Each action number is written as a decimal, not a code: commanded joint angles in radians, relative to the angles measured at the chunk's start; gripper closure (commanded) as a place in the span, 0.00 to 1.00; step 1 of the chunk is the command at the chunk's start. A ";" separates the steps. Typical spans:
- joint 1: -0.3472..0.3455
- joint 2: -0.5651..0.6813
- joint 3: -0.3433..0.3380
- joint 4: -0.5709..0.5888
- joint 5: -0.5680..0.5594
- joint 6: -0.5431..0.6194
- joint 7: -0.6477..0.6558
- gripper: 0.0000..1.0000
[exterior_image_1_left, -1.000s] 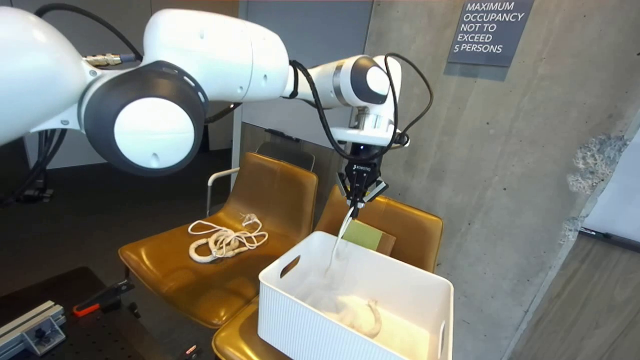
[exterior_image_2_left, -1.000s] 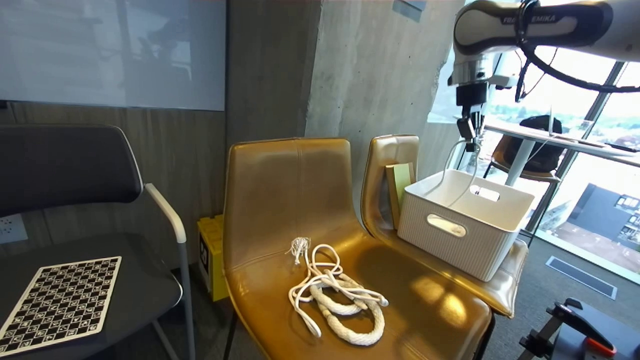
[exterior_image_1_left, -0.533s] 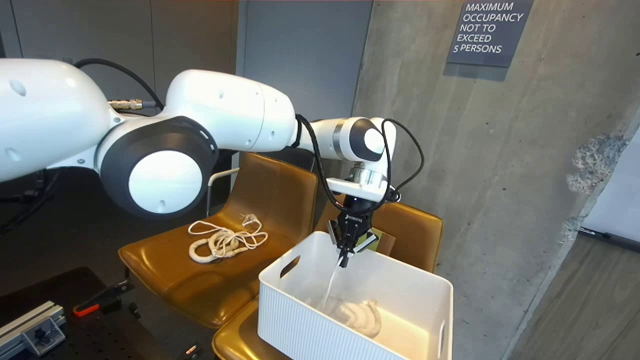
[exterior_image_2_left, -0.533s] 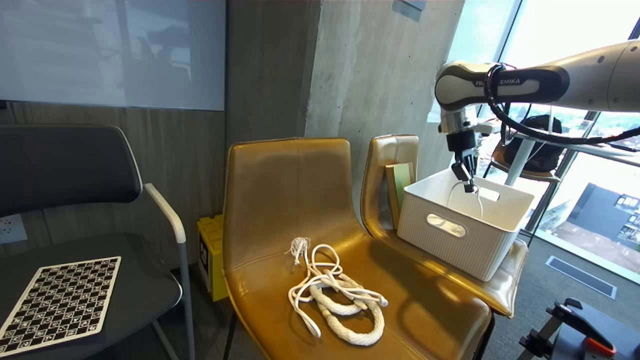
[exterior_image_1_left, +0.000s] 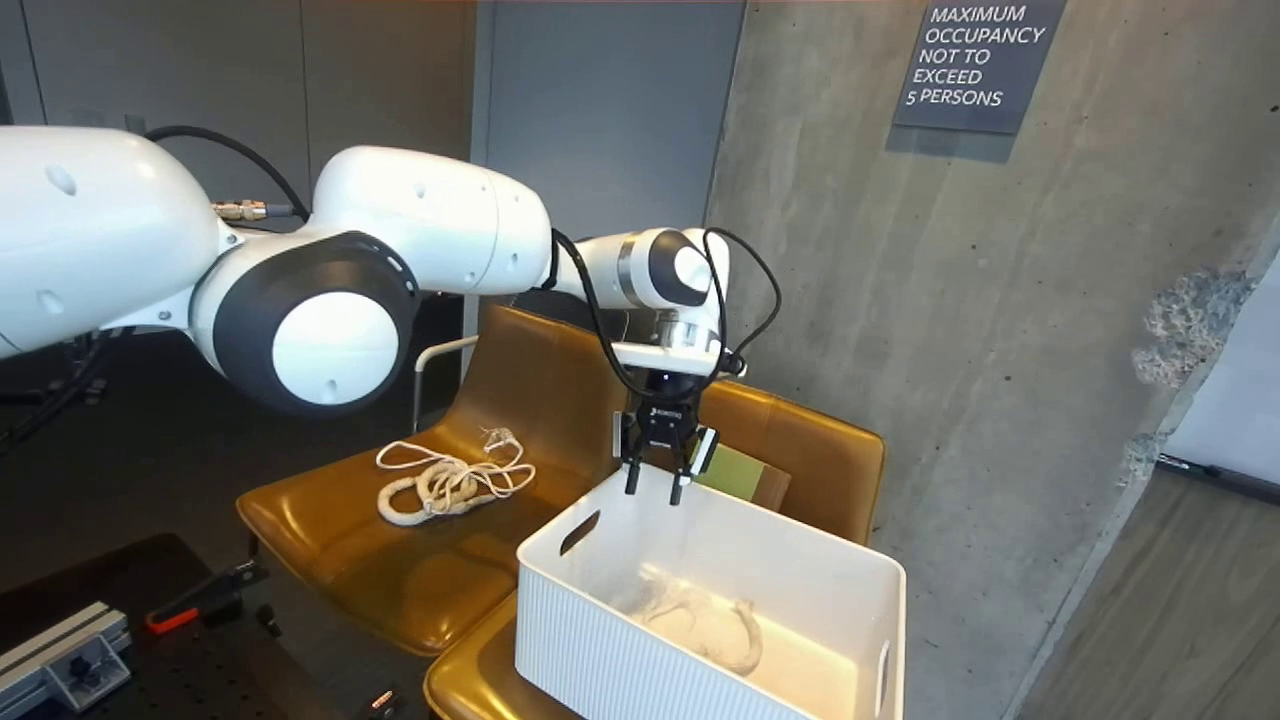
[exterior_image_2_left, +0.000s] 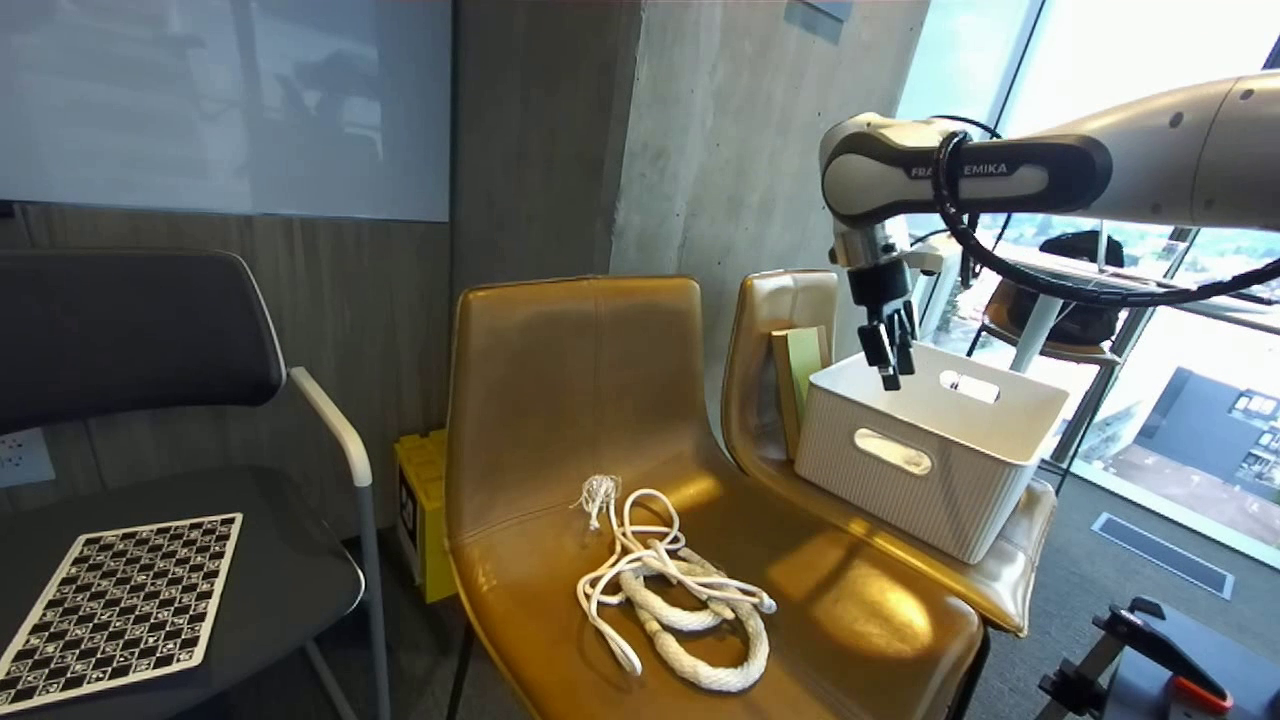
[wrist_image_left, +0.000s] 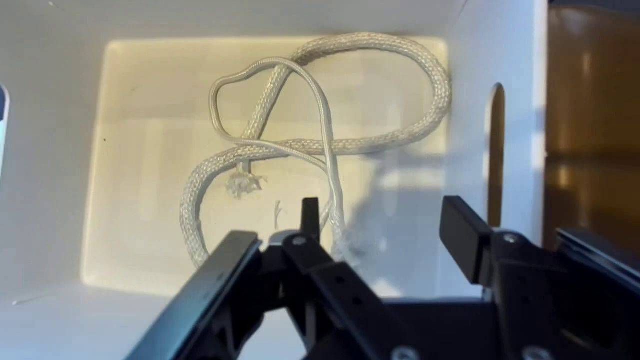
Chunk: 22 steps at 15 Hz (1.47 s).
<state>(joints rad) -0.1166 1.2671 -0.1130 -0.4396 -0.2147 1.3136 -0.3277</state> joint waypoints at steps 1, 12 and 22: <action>0.116 -0.057 -0.014 -0.005 -0.046 0.020 -0.016 0.06; 0.438 -0.207 0.070 -0.055 -0.041 -0.147 -0.116 0.00; 0.559 -0.158 0.023 -0.045 -0.176 -0.159 -0.146 0.00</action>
<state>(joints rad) 0.4421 1.1332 -0.0945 -0.4441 -0.3895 1.1388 -0.4812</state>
